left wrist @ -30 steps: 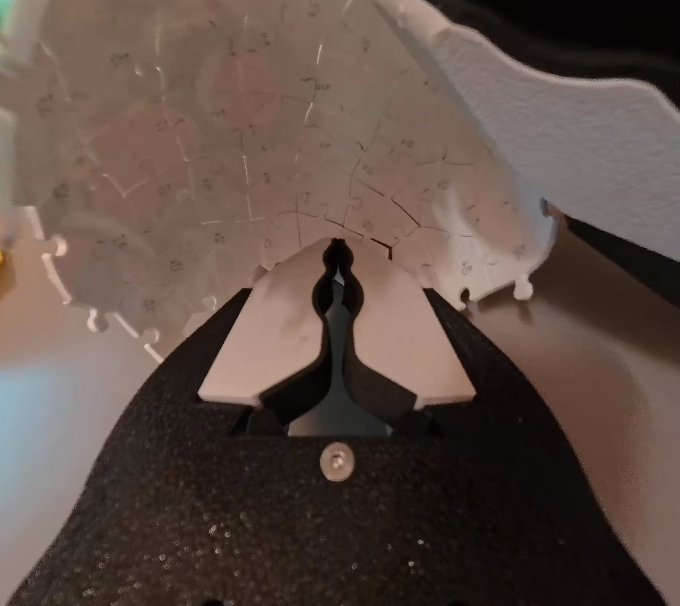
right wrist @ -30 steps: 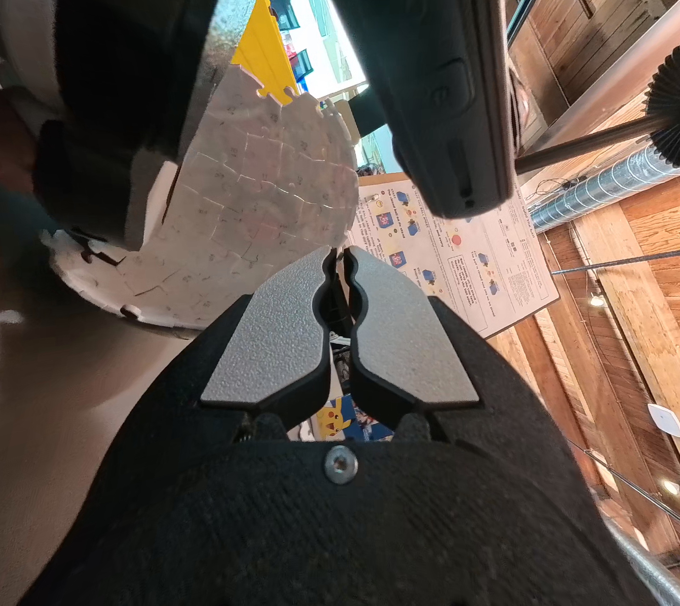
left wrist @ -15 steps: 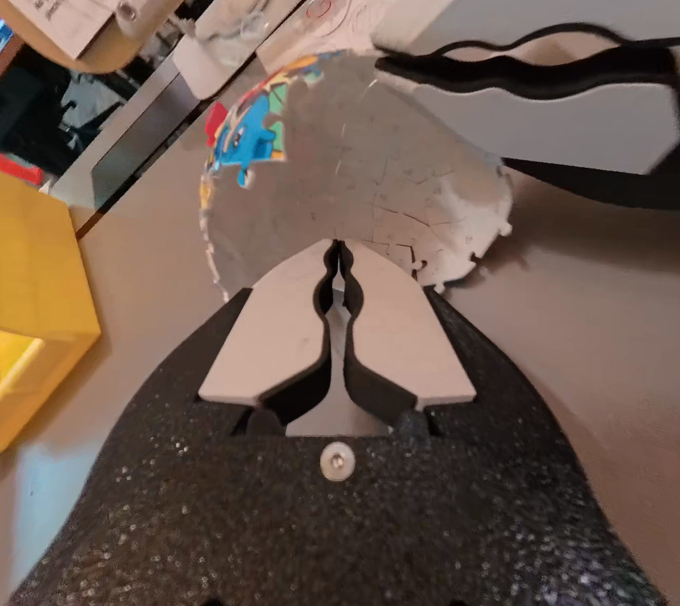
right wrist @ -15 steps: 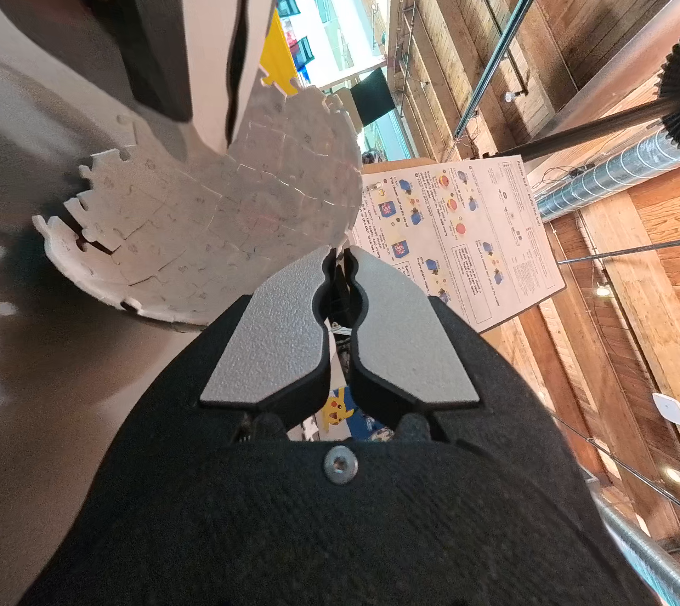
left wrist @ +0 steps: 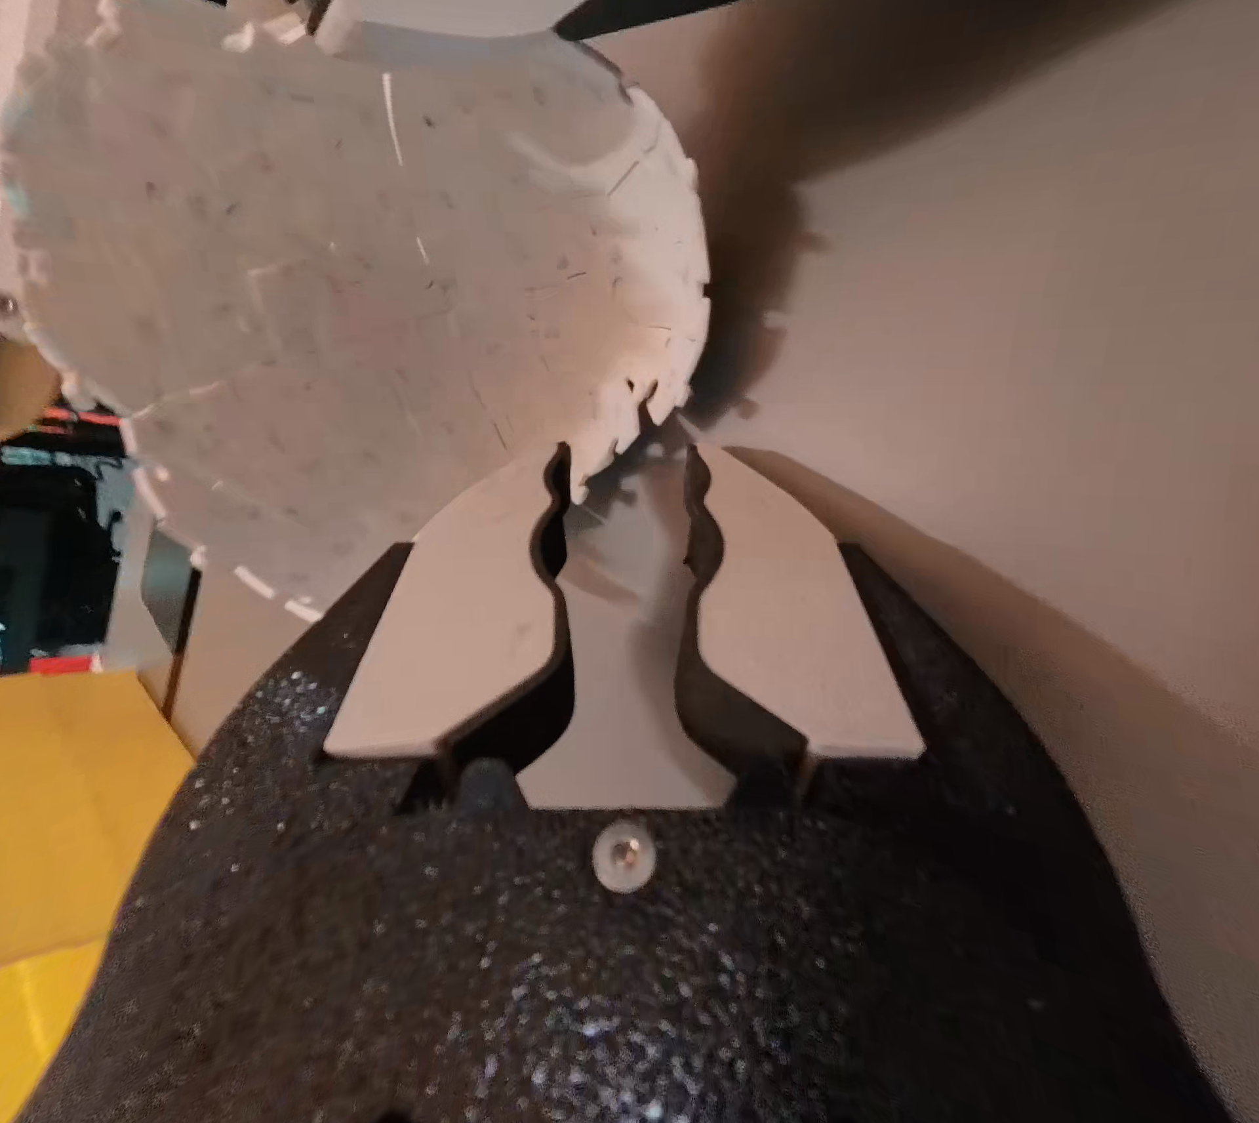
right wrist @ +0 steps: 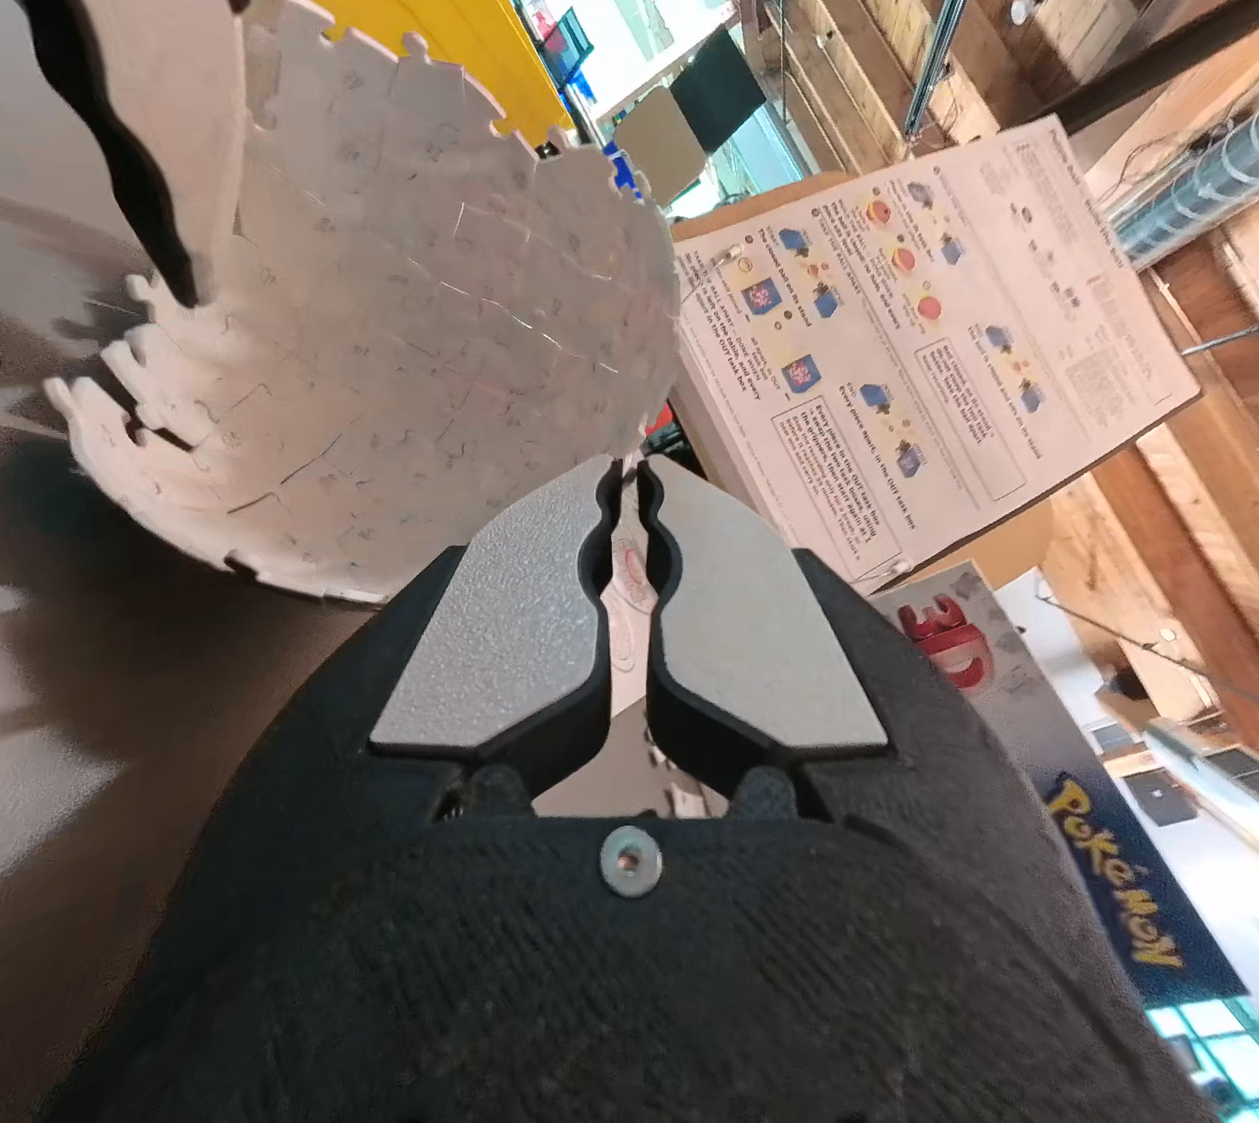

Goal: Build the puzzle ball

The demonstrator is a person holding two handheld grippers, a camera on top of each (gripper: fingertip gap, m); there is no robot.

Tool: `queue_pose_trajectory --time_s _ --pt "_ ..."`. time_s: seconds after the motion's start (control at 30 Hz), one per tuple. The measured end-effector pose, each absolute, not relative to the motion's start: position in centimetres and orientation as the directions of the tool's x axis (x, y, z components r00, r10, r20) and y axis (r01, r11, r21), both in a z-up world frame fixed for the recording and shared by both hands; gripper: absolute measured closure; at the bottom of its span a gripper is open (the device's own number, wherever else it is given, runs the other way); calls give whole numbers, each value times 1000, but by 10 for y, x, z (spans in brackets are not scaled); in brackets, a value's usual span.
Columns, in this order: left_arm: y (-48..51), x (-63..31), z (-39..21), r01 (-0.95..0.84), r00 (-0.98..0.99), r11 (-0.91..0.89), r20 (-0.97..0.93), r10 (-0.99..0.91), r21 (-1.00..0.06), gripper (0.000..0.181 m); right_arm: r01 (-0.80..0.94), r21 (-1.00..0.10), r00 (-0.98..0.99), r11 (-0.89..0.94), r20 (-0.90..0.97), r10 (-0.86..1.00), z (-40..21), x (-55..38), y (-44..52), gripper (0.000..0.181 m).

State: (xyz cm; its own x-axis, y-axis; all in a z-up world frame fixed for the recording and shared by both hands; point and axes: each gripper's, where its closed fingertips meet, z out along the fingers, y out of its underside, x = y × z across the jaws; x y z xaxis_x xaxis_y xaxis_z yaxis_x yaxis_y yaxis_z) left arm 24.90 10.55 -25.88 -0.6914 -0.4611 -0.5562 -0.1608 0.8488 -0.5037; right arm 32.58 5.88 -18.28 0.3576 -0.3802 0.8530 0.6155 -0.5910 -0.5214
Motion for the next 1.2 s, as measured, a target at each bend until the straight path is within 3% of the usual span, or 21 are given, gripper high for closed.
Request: queue_pose_trajectory --time_s 0.2,0.37,0.57,0.73,1.2 --pt "97 262 -266 -29 -713 922 -638 -291 -387 156 556 -599 428 -576 801 -419 -190 337 52 177" --pt "89 270 -265 16 -729 931 -641 -239 -365 160 513 -645 477 -566 762 -437 -196 344 50 177" --pt "84 271 -265 68 -760 941 -628 -167 -332 170 502 -655 490 -565 754 -438 -198 346 49 176" --pt "88 271 -261 82 -762 944 -631 -147 -320 163 506 -652 488 -565 756 -435 -198 345 50 177" --pt "96 266 -260 132 -747 962 -662 -61 -237 175 507 -646 485 -571 761 -430 -199 344 50 177"
